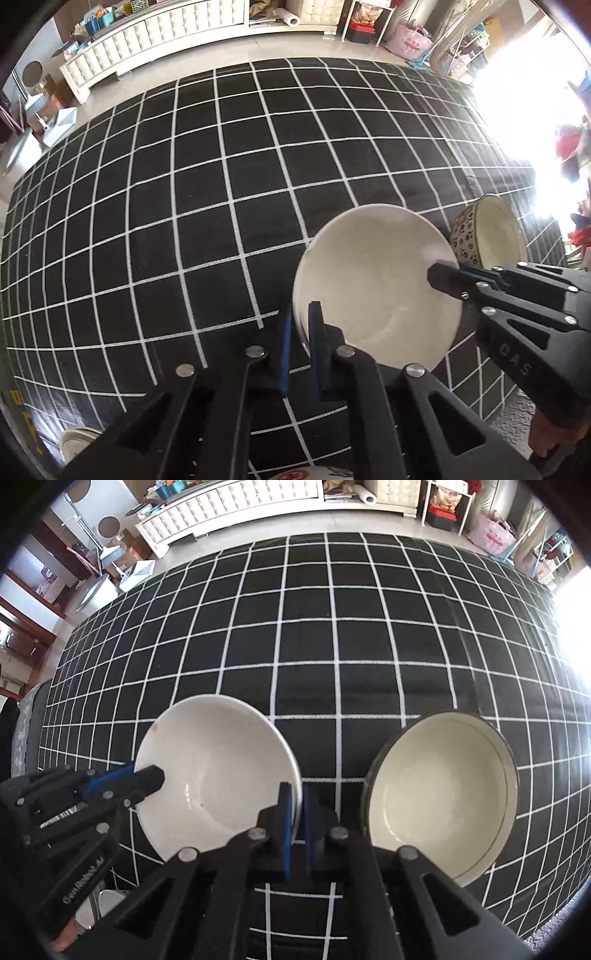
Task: Organize plates and bowls
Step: 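Grasp the cream bowl's rim with the left gripper and lift, then carry the cream bowl over the white bowl and lower it inside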
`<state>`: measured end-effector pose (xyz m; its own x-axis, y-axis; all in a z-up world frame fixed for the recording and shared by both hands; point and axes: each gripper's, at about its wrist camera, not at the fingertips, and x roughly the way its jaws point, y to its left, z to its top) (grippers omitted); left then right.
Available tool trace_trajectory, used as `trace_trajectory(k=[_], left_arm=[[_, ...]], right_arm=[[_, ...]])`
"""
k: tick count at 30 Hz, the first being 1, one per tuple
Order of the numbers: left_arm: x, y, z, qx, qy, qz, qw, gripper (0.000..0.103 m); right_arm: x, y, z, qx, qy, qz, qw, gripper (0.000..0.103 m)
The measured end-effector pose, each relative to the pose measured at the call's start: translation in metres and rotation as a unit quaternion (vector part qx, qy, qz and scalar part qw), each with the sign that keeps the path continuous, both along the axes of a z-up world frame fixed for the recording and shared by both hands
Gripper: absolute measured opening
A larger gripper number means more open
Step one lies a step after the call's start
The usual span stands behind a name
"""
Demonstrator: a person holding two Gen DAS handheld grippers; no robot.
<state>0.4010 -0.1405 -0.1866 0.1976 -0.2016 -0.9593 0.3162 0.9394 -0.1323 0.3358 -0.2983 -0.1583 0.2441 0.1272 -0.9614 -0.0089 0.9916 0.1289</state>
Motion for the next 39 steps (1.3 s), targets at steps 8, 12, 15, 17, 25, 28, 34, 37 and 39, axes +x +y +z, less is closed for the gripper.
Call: trace_trajectory(k=[8,12,15,17,25,28,34,37,39], left_arm=[[-0.008,0.002,0.017,-0.016,-0.006,0.01,0.9998,0.007],[-0.017,0.008,0.036,-0.013,-0.02,0.011,0.9997,0.007],[-0.026,0.014,0.051,-0.017,-0.027,0.018,0.9993,0.007],[-0.036,0.021,0.062,-0.016,-0.033,0.027,0.999,0.007],[-0.076,0.053,0.075,-0.018,-0.041,0.041,0.9982,0.007],[-0.093,0.06,0.078,-0.017,-0.045,0.045,0.9978,0.007],[-0.12,0.073,0.083,-0.017,-0.05,0.05,0.9974,0.007],[-0.143,0.098,0.082,-0.017,-0.047,0.051,0.9975,0.007],[-0.148,0.1,0.079,-0.017,-0.041,0.052,0.9977,0.007]], right_arm=[[-0.005,0.012,0.019,0.024,-0.006,-0.009,1.0,0.008],[-0.012,0.021,0.037,0.022,-0.02,-0.002,1.0,0.008],[-0.024,0.023,0.051,0.027,-0.027,0.003,0.999,0.008],[-0.03,0.029,0.057,0.027,-0.033,0.008,0.999,0.008],[-0.056,0.058,0.072,0.028,-0.043,0.024,0.998,0.008],[-0.061,0.071,0.074,0.027,-0.046,0.027,0.998,0.008],[-0.086,0.089,0.077,0.025,-0.047,0.034,0.998,0.008],[-0.095,0.095,0.074,0.023,-0.044,0.036,0.998,0.008],[-0.102,0.099,0.069,0.022,-0.039,0.035,0.998,0.008]])
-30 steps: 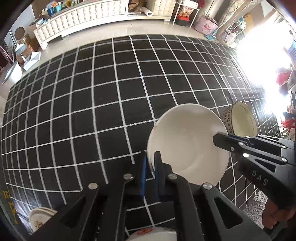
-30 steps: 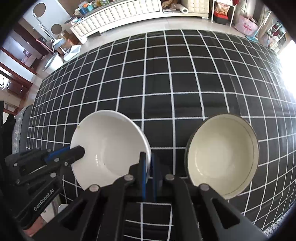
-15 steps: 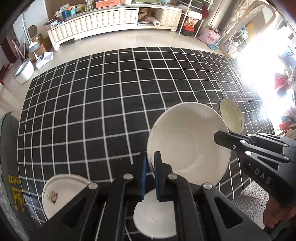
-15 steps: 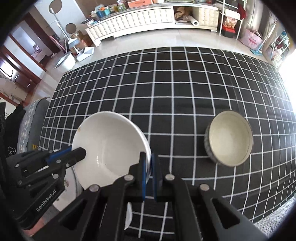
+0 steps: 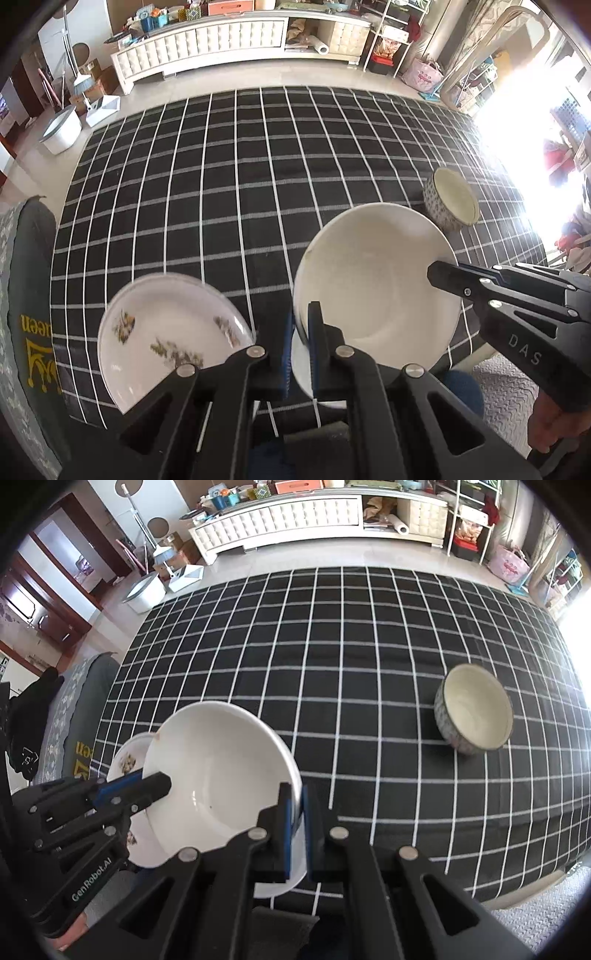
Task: Organize plates and bowls
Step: 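Carry the cream bowl over the white bowl and lower it inside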
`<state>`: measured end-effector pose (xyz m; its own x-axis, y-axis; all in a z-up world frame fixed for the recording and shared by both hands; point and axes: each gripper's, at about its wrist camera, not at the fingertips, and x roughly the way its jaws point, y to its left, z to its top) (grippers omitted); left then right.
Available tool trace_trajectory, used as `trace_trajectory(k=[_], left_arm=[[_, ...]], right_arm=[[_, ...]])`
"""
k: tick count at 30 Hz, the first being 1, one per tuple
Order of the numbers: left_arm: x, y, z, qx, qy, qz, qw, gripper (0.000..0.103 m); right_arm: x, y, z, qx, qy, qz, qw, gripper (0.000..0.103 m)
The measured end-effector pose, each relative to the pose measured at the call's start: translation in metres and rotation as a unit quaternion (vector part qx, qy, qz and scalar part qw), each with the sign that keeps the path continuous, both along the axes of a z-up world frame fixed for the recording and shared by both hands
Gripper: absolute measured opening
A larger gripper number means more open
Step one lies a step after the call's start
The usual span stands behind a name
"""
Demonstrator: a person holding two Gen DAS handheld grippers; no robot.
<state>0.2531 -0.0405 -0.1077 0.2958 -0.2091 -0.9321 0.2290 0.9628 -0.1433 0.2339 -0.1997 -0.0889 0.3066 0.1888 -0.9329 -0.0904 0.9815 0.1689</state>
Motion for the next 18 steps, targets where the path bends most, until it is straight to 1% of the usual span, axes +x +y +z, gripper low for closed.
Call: trace_trajectory(k=[5,9,12,18], left_arm=[[-0.011,0.005,-0.013,-0.004,0.019,0.002,0.9998,0.007],[-0.02,0.001,-0.027,0.001,0.032,0.0,0.9995,0.007],[-0.025,0.001,-0.039,-0.002,0.043,0.002,0.9991,0.007],[-0.028,-0.001,-0.051,0.002,0.051,0.002,0.9987,0.007]], right_arm=[[-0.013,0.003,-0.014,0.001,0.02,-0.006,1.0,0.008],[-0.018,0.006,-0.026,-0.004,0.033,-0.007,0.999,0.008],[-0.02,0.007,-0.033,-0.008,0.041,-0.006,0.999,0.008],[-0.02,0.007,-0.044,-0.013,0.051,-0.007,0.999,0.008]])
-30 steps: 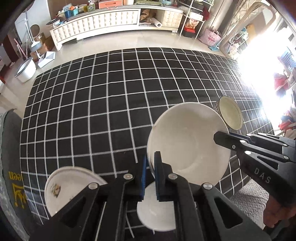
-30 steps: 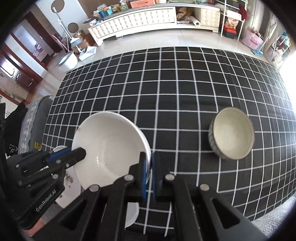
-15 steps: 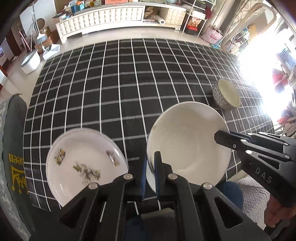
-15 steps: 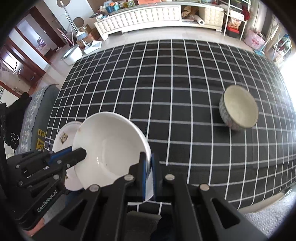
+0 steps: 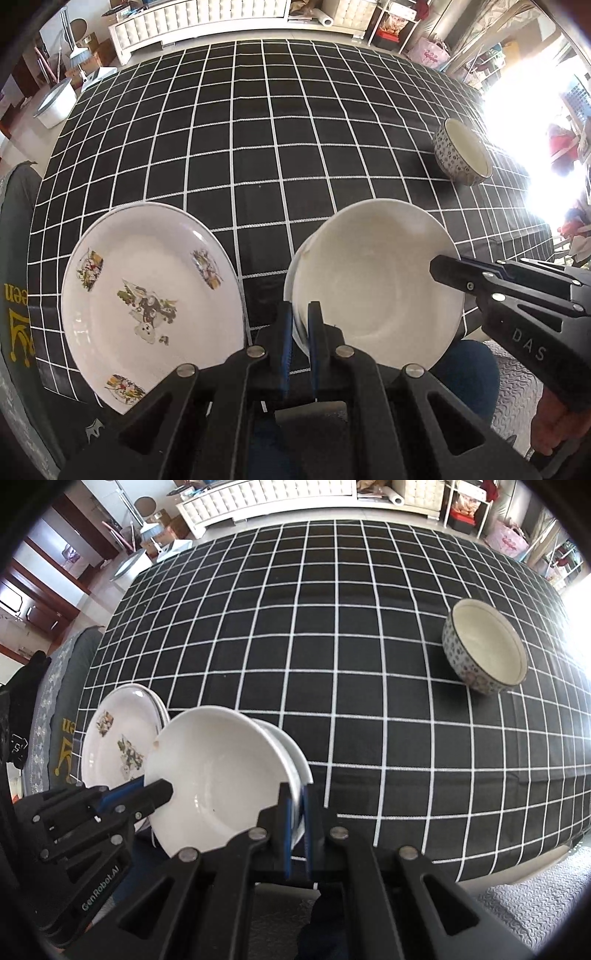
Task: Organize plates and bowls
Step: 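Carry the cream bowl over the white bowl and lower it inside, then open the left gripper and withdraw from the nested bowls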
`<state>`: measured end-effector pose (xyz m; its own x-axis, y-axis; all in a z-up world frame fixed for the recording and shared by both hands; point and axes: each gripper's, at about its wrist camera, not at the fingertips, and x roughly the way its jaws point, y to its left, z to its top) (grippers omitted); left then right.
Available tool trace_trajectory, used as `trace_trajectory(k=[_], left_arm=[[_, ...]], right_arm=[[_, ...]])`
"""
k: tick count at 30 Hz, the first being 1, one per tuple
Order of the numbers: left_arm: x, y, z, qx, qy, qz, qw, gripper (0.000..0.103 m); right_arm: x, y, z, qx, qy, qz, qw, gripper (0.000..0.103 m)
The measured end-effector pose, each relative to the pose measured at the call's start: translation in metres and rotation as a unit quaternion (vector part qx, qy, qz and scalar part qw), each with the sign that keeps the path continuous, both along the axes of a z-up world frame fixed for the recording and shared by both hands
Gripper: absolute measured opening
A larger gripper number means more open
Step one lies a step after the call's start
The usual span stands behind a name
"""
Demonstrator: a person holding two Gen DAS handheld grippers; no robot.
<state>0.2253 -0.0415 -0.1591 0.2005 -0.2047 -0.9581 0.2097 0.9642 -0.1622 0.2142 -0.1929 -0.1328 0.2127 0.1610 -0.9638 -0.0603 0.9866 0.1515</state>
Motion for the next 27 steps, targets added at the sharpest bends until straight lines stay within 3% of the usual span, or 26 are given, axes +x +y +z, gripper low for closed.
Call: trace_trajectory(k=[27], left_arm=[[0.01,-0.006,-0.019,0.006,0.013,0.005,0.9999,0.007]], right_arm=[[0.005,0.0,-0.02,-0.007,0.022,0.007,1.0,0.008]])
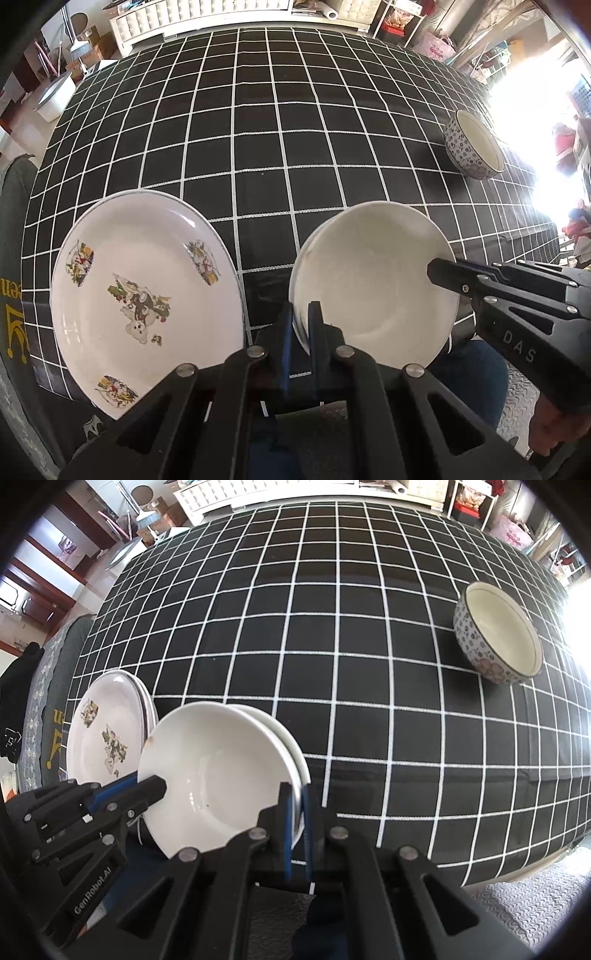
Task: Organize plates and bowls
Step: 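Open the left gripper and withdraw from the nested bowls, then move the left gripper to the floral-pattern bowl and grasp its rim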
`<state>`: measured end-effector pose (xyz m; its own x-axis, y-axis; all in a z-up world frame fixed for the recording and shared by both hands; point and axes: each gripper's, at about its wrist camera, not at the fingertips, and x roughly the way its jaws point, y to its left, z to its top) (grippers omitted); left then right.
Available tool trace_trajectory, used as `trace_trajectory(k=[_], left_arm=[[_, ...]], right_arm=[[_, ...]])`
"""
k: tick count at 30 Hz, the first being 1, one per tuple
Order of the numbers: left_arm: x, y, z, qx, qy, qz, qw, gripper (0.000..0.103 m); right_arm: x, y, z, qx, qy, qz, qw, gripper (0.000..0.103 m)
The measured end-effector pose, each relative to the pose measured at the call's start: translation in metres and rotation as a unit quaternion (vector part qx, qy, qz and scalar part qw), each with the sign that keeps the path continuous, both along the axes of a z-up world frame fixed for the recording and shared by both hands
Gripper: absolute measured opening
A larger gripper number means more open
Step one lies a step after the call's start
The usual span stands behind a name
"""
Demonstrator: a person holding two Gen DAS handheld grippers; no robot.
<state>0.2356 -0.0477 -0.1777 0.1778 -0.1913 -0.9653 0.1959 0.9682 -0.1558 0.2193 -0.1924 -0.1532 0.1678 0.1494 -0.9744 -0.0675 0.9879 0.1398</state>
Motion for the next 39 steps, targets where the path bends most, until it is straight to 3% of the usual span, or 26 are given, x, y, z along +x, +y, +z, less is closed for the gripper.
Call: trace_trajectory(k=[12,19,21,23,25,28,34,39], left_arm=[[-0.002,0.0,0.015,-0.008,-0.021,0.002,0.9997,0.008],[-0.007,-0.01,0.062,-0.005,-0.109,-0.014,0.9939,0.019],[-0.005,-0.014,0.071,-0.012,-0.117,-0.017,0.9929,0.019],[-0.003,-0.021,0.081,-0.02,-0.125,-0.021,0.9917,0.025],[-0.001,-0.03,0.091,-0.024,-0.137,-0.028,0.9898,0.032],[0.002,-0.047,0.104,-0.027,-0.15,-0.043,0.9874,0.033],[0.009,-0.084,0.121,-0.023,-0.171,-0.068,0.9827,0.05],[0.023,-0.107,0.126,-0.021,-0.17,-0.079,0.9821,0.051]], right_arm=[[-0.003,-0.005,0.011,0.003,-0.015,0.005,1.0,0.009],[-0.01,-0.025,0.053,0.012,-0.076,-0.005,0.997,0.012],[-0.012,-0.034,0.072,0.005,-0.104,-0.012,0.994,0.027],[-0.014,-0.044,0.089,0.003,-0.13,-0.02,0.991,0.064],[-0.016,-0.053,0.104,-0.007,-0.155,-0.023,0.988,0.066],[-0.018,-0.064,0.119,-0.02,-0.171,-0.024,0.985,0.066],[-0.018,-0.092,0.125,-0.036,-0.168,-0.032,0.985,0.069],[-0.01,-0.121,0.126,-0.044,-0.169,-0.05,0.983,0.073]])
